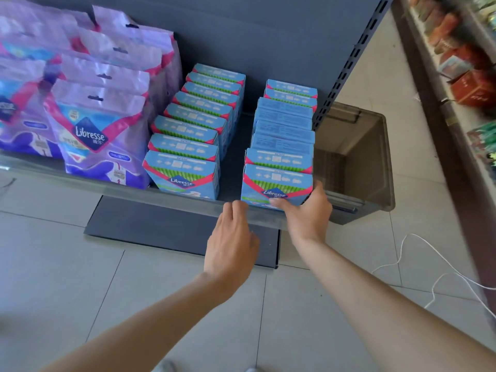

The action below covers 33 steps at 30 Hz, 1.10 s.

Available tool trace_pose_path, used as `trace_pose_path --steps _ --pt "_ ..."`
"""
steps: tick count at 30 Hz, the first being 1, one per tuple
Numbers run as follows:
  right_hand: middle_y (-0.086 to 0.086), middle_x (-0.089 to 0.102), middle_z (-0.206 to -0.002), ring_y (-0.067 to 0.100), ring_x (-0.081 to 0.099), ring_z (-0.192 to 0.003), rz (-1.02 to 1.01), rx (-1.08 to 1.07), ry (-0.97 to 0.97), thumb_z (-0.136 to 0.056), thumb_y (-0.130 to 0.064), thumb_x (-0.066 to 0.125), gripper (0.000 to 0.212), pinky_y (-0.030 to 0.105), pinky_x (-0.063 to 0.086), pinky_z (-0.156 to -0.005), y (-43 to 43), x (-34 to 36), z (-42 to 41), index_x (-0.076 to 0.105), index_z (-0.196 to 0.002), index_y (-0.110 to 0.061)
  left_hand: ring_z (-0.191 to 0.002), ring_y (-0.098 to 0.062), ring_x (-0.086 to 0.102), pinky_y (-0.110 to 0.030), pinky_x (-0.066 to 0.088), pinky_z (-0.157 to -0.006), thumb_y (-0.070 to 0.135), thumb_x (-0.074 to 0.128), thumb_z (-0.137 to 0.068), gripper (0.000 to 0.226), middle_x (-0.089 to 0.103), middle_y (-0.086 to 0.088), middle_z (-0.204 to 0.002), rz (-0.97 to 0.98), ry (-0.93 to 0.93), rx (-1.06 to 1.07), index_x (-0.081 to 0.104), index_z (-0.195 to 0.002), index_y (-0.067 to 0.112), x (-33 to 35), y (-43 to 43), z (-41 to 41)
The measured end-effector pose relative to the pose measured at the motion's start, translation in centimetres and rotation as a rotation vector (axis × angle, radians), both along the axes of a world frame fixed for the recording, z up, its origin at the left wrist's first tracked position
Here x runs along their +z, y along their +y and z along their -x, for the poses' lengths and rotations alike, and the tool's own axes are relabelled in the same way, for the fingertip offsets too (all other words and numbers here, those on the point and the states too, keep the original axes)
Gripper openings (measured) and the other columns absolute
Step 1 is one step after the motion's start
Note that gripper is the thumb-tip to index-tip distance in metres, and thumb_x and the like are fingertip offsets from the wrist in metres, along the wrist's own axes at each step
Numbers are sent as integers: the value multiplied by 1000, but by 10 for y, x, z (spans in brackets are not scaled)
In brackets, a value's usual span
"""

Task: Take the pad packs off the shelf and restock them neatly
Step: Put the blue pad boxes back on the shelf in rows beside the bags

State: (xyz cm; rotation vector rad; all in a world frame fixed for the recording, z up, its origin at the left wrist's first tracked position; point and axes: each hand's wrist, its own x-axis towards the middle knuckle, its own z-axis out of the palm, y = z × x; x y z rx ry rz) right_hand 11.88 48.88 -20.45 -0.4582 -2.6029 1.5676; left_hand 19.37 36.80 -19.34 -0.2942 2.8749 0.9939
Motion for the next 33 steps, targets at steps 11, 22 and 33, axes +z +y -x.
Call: trace_pose_path --steps 11,22,33 --pt "-5 62 -92 9 58 -84 -33 40 -66 -53 -25 94 63 8 38 -59 6 8 -10 51 -97 -14 -117 -19 45 -29 45 -86 29 51 -91 43 41 1 -129 324 -44 -290 38 -130 18 8 -8 3" --pt "16 45 -143 32 44 -132 -910 587 300 -70 -18 75 78 37 37 -107 14 70 -42 41 -139 -2 -118 -38 55 -42 51 -91 -2 74 -46 84 54 -20 -132 722 211 -329 55 -127 1 79 -105 28" --pt "6 -6 -162 27 -3 -149 -843 634 -7 -90 -37 56 89 41 8 -121 -28 52 -33 0 -154 -10 -147 -23 -13 -25 13 -117 -3 47 -85 89 -17 -2 -159 445 -41 -289 -12 -151 10 48 -115 42"
